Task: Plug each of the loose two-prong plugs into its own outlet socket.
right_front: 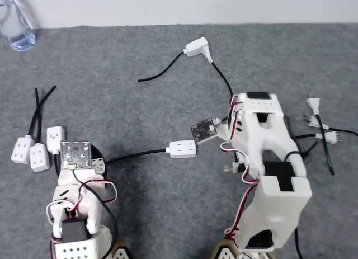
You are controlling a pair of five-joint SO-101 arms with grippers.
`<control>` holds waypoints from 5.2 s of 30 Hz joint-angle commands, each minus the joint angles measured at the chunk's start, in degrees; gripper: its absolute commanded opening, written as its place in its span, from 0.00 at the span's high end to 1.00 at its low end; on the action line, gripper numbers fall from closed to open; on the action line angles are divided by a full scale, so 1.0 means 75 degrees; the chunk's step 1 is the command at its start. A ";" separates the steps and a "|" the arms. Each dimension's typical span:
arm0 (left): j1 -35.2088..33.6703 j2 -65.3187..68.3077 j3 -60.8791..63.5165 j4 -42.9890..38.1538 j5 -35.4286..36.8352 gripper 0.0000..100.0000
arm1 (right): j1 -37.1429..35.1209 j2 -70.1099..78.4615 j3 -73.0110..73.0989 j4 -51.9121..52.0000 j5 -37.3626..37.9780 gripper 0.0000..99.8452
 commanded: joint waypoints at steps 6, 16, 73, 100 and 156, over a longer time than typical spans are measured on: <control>0.0012 -0.0105 -0.0053 0.0023 -0.0035 0.97 | -0.0088 -0.0979 -0.1360 -0.0639 -0.2415 0.99; 0.0012 -0.0105 -0.0053 0.0023 -0.0035 0.97 | -0.0299 -0.1061 0.1606 -0.5703 -0.4103 0.99; 0.0293 -0.0094 -0.0053 0.0141 -0.0059 0.97 | -0.0322 -0.0568 0.0070 -0.2620 -0.4396 0.82; 0.0293 -0.0094 -0.0053 0.0141 -0.0059 0.97 | -0.0604 -0.1284 0.0610 -0.1155 -0.3845 0.82; 0.0281 -0.0117 -0.0053 -0.0234 0.0000 0.97 | -0.1284 -0.1260 0.0399 -0.1307 -0.3786 0.99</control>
